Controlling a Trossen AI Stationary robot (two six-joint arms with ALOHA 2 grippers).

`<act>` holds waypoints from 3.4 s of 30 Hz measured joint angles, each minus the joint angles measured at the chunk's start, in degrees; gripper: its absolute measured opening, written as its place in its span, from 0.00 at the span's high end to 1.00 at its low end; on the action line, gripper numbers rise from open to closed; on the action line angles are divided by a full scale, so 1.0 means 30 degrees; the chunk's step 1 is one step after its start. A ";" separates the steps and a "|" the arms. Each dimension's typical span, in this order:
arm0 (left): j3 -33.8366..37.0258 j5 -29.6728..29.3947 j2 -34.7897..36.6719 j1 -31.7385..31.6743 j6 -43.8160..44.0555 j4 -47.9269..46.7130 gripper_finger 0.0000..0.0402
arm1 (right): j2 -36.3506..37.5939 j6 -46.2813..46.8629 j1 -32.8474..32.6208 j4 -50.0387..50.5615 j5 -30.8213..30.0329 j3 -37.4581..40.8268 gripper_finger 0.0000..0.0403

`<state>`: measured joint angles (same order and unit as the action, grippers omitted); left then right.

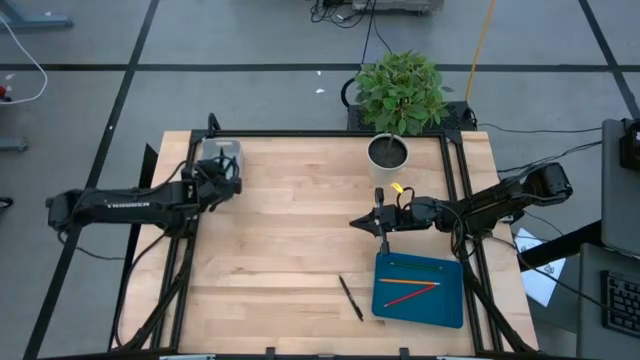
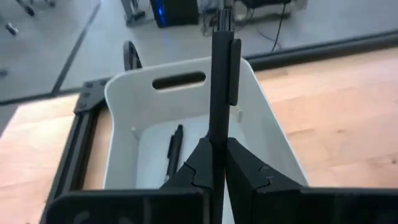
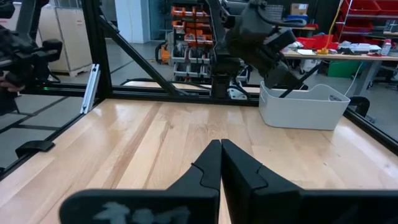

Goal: Sort pens & pencils
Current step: Put the black pen into the white bin

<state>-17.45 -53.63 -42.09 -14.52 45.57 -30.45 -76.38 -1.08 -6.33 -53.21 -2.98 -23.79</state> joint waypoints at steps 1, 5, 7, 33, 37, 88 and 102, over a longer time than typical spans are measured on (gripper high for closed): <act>0.0000 0.0381 0.0000 -0.0250 -0.0125 0.0037 0.96 | 0.0000 0.0000 0.0000 0.0000 -0.0005 0.0000 1.00; 0.0000 0.0874 0.0000 -0.0543 -0.0529 0.0204 0.96 | 0.0000 0.0000 0.0000 0.0000 0.0000 0.0000 1.00; 0.0000 0.0874 0.0000 -0.0534 -0.0581 0.0202 0.96 | 0.0000 0.0000 0.0000 0.0000 -0.0004 0.0000 1.00; -0.0304 0.1098 -0.0007 -0.0478 -0.1188 0.0207 0.46 | 0.0000 0.0000 0.0000 0.0006 -0.0007 0.0000 1.00; -0.1385 0.2419 0.0087 0.0309 -0.3037 0.1616 0.46 | 0.0000 -0.0006 0.0007 0.0001 -0.0007 0.0000 1.00; 0.2295 1.0914 -0.9755 0.9586 -1.5623 3.2652 1.00 | 0.0000 0.0066 -0.0044 -0.0583 0.0004 0.0000 1.00; 0.2288 1.0910 -0.9755 0.9586 -1.5659 3.2528 1.00 | 0.0000 0.1471 -0.0051 -0.0454 -0.0075 0.0000 1.00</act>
<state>-10.59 -20.90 -71.35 14.24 -1.41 67.13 -76.38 3.33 -6.48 -54.57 -3.21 -23.79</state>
